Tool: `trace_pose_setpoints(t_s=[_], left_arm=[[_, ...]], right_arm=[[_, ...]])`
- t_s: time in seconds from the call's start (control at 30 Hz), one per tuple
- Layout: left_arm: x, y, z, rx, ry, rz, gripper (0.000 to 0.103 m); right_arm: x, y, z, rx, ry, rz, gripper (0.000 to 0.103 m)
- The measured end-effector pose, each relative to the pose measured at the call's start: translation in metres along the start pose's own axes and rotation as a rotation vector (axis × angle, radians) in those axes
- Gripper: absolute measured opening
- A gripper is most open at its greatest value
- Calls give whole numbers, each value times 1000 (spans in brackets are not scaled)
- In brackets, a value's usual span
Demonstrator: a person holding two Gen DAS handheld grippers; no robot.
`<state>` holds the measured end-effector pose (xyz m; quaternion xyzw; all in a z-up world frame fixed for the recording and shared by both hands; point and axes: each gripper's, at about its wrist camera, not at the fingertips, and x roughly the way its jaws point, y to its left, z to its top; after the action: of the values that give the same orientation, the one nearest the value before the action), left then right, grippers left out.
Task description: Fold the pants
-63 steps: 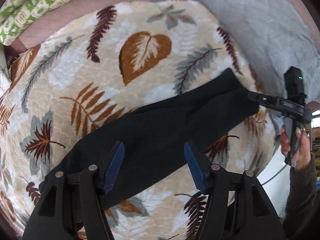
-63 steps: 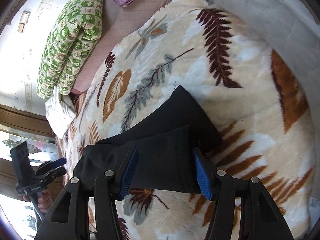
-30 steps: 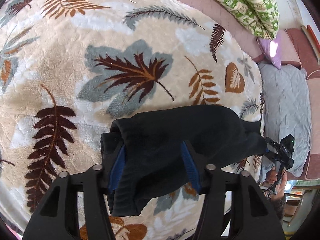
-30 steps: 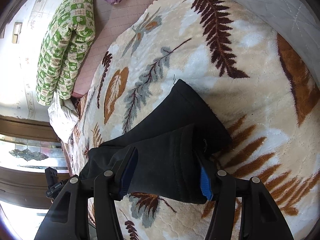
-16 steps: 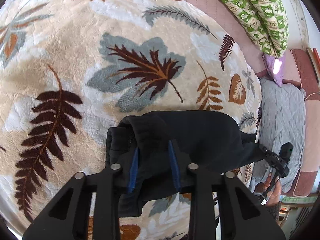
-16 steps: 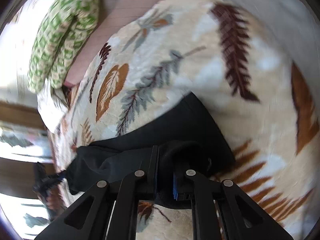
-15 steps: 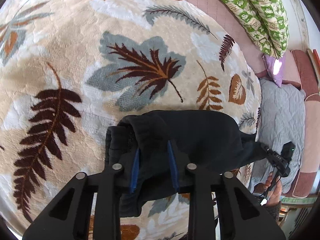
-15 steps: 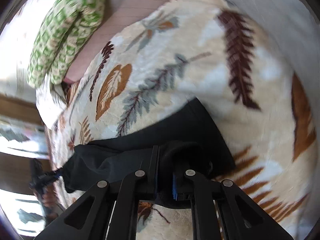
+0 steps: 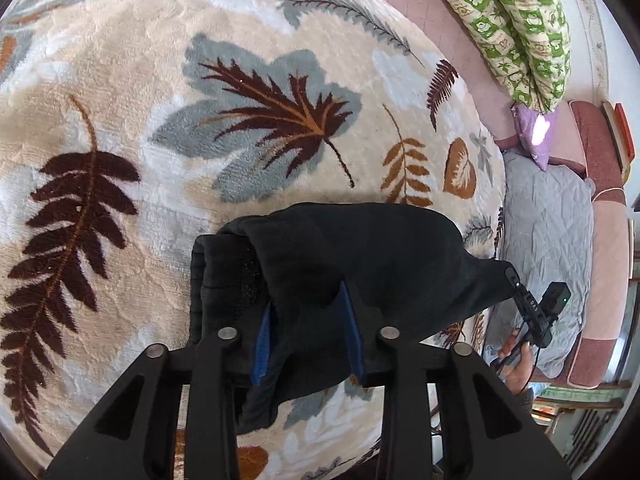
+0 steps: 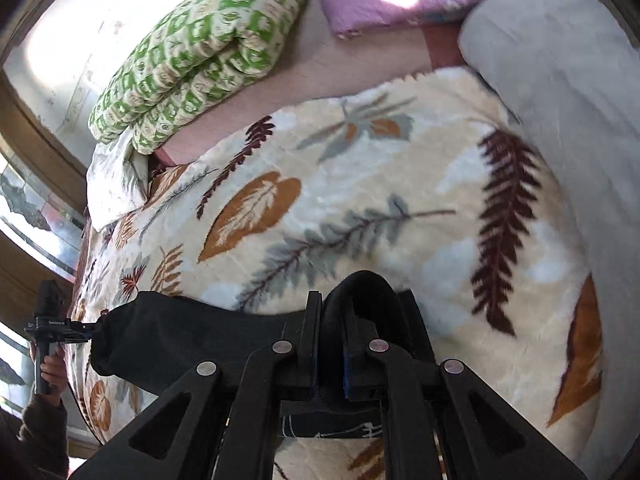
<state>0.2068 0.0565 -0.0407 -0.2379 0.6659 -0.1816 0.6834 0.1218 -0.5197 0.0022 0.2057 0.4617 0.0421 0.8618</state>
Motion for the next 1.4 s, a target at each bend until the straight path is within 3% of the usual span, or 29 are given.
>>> trace_pose_setpoints(t_s=[0.13,0.23,0.33,0.47,0.67,0.8,1.0,1.23,1.27,1.3,1.33,1.4], left_arm=[[4,-8,-1,4,-11,23,36],[-4,-13,-3,-1,-79,87,13],[-13,-7,-4,-30,-115,111,7],[-23,6,-8,-38,-155,118,7],[-7,9,-13,3,-128,194,7],[-5,11,-10,-12,-117,195,8],[-4,11,-10,-15,-114,192,10],[-6,14,-9,-21,-111,172,10],[-6,14,-9,-24,-114,169,10],[-6,14,-9,-24,-116,170,10],[-6,14,-9,-23,-119,174,10],[-5,14,-9,-27,-123,177,10]], right_arm=[[0,-4,-4,16,4,-2,8],[-1,2,-3,3,7,-11,7],[-7,6,-4,10,-15,23,7],[-17,8,-15,6,-38,57,7],[2,-14,-43,38,40,-38,8],[6,-28,-53,74,49,-40,11],[-7,-27,-43,94,16,-38,21],[8,-21,-23,107,31,-29,30],[11,-16,-21,77,33,-47,25],[12,-12,-20,62,29,-52,9],[12,-10,-17,52,16,-63,3],[13,-13,-13,71,-7,-87,3]])
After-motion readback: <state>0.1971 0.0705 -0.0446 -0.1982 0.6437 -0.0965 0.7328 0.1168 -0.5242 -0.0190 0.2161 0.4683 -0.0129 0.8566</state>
